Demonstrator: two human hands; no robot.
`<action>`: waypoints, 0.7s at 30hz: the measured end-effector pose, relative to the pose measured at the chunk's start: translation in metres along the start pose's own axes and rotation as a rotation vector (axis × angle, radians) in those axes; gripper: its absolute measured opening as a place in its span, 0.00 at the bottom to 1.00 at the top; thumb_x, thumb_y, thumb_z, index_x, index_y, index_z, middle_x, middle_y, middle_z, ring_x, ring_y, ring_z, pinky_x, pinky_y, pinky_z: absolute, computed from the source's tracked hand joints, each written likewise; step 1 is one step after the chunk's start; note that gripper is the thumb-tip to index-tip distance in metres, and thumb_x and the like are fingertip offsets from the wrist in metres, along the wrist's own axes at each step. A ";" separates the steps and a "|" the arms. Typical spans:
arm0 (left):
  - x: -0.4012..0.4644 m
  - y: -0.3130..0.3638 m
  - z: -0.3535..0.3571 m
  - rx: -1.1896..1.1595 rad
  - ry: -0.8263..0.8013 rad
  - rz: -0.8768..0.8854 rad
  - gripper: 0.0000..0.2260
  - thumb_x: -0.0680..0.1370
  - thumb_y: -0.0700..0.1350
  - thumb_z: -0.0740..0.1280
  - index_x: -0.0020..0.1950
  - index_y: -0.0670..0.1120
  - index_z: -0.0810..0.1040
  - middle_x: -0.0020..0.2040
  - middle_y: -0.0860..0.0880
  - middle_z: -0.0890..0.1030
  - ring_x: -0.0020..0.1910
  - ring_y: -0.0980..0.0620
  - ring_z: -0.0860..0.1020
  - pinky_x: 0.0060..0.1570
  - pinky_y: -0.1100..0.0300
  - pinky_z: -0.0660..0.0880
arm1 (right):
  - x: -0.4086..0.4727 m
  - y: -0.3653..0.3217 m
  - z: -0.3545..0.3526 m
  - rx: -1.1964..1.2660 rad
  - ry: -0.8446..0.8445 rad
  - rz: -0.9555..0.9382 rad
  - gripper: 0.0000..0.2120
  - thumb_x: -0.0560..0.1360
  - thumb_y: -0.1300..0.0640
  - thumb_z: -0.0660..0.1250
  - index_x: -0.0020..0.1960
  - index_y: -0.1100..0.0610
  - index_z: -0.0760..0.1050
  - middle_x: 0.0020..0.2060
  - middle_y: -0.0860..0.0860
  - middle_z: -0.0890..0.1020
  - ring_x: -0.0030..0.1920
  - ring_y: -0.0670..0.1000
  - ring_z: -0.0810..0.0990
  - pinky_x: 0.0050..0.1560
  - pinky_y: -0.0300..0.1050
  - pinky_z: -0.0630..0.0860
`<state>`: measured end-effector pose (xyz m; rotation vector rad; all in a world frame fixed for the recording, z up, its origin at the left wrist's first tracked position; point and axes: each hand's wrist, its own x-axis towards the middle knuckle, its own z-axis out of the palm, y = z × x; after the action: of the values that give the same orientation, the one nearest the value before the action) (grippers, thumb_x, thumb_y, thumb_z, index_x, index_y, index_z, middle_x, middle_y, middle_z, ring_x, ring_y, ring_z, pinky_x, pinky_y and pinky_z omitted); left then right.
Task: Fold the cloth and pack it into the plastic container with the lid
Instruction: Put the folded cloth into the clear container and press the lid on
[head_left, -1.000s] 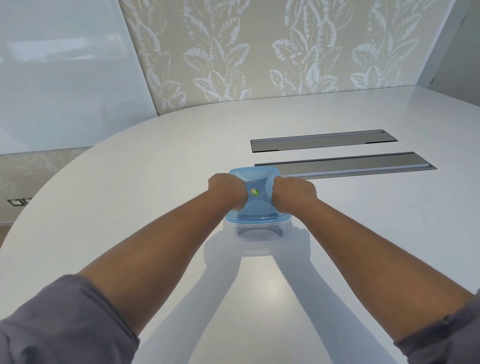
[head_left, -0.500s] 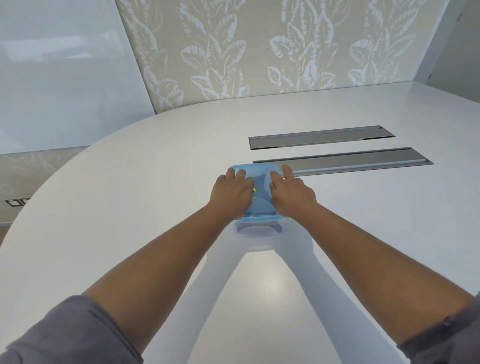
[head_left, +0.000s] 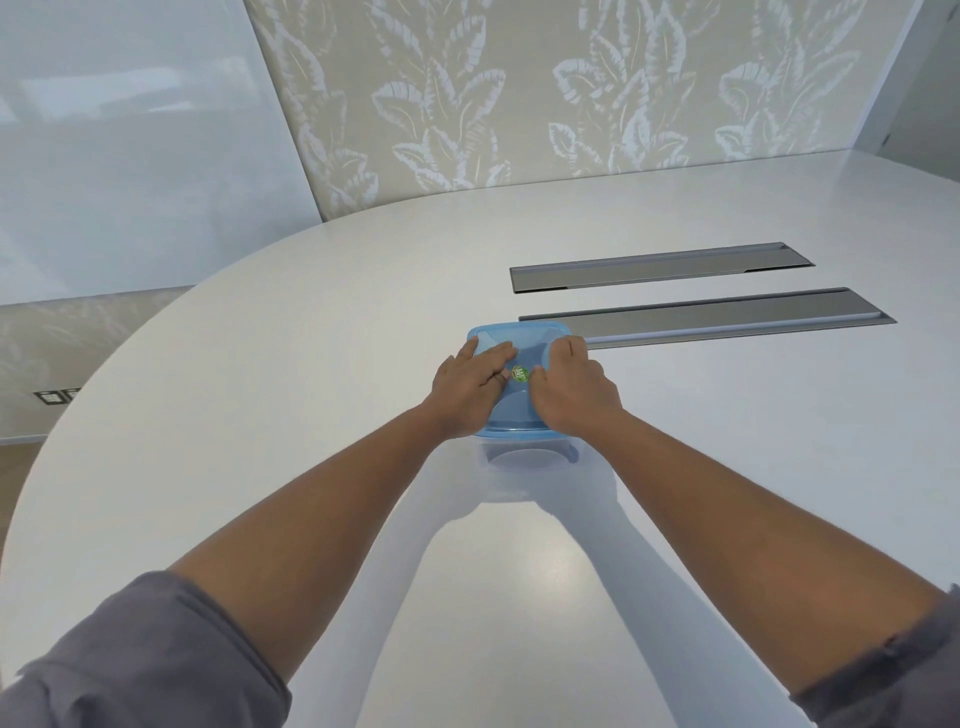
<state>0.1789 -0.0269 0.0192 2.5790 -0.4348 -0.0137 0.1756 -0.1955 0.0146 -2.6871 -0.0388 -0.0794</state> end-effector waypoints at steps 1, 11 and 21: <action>0.000 -0.002 0.001 -0.028 0.003 -0.008 0.20 0.88 0.45 0.53 0.80 0.49 0.65 0.81 0.52 0.63 0.83 0.44 0.48 0.79 0.46 0.50 | 0.000 0.002 0.001 0.015 0.011 -0.001 0.20 0.84 0.49 0.53 0.69 0.61 0.63 0.71 0.57 0.66 0.60 0.65 0.73 0.53 0.57 0.71; -0.007 -0.010 0.013 -0.236 0.119 -0.022 0.19 0.87 0.46 0.56 0.79 0.47 0.68 0.81 0.49 0.63 0.83 0.48 0.50 0.80 0.51 0.49 | 0.000 0.005 0.002 -0.072 -0.047 -0.029 0.28 0.84 0.42 0.48 0.80 0.53 0.56 0.81 0.54 0.53 0.70 0.64 0.67 0.65 0.62 0.70; 0.029 0.015 0.000 0.492 0.198 0.012 0.14 0.83 0.53 0.55 0.56 0.50 0.78 0.54 0.51 0.78 0.56 0.43 0.75 0.56 0.50 0.62 | 0.009 0.007 0.005 -0.060 -0.132 -0.021 0.30 0.83 0.41 0.45 0.83 0.49 0.48 0.83 0.51 0.46 0.72 0.65 0.64 0.67 0.61 0.67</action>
<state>0.2018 -0.0478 0.0283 3.0164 -0.4183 0.3962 0.1849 -0.1991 0.0074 -2.7480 -0.1075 0.0921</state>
